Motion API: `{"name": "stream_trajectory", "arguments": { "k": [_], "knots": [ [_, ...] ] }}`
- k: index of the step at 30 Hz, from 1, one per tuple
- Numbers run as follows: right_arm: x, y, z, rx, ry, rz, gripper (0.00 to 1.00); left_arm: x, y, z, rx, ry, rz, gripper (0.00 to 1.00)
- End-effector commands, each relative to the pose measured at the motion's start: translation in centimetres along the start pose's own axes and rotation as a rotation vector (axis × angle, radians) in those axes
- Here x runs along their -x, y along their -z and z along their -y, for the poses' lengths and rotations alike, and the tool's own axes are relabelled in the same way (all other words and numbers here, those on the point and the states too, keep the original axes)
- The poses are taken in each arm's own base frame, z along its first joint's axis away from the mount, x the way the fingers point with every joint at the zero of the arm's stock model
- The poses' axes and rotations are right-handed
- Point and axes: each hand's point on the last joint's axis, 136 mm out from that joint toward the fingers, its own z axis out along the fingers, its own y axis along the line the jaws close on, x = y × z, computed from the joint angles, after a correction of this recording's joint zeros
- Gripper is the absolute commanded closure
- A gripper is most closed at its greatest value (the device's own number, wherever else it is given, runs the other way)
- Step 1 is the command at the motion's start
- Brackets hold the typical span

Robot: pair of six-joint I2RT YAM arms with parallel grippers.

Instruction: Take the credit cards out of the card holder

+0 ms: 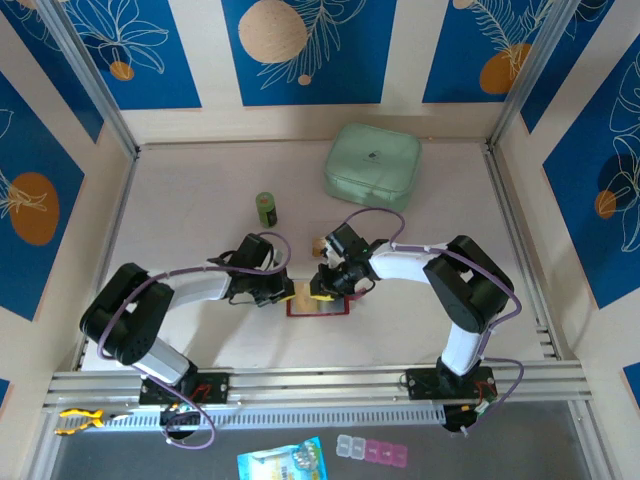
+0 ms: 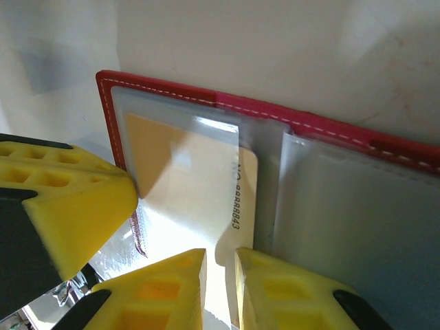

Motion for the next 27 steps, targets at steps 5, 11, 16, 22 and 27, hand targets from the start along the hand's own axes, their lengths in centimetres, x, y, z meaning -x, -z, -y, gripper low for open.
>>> {"name": "stream_trajectory", "arguments": {
  "k": [5,11,16,22,27],
  "knots": [
    [-0.1,0.8,0.8,-0.082,0.014,0.013,0.79,-0.3,0.1,-0.4,0.026,-0.020,-0.008,0.93],
    [-0.1,1.1,0.9,-0.100,0.021,0.018,0.79,-0.1,0.3,0.0,0.023,-0.026,-0.002,0.93],
    [0.0,1.2,0.9,-0.099,0.029,0.024,0.79,0.0,0.7,0.4,0.016,-0.031,0.003,0.93],
    [0.1,1.6,0.4,-0.089,0.042,0.036,0.79,0.3,1.2,1.3,-0.001,-0.041,0.012,0.93],
    [0.1,2.2,-0.2,-0.070,0.048,0.046,0.78,0.5,1.5,2.2,-0.017,-0.051,0.016,0.93]
  ]
}}
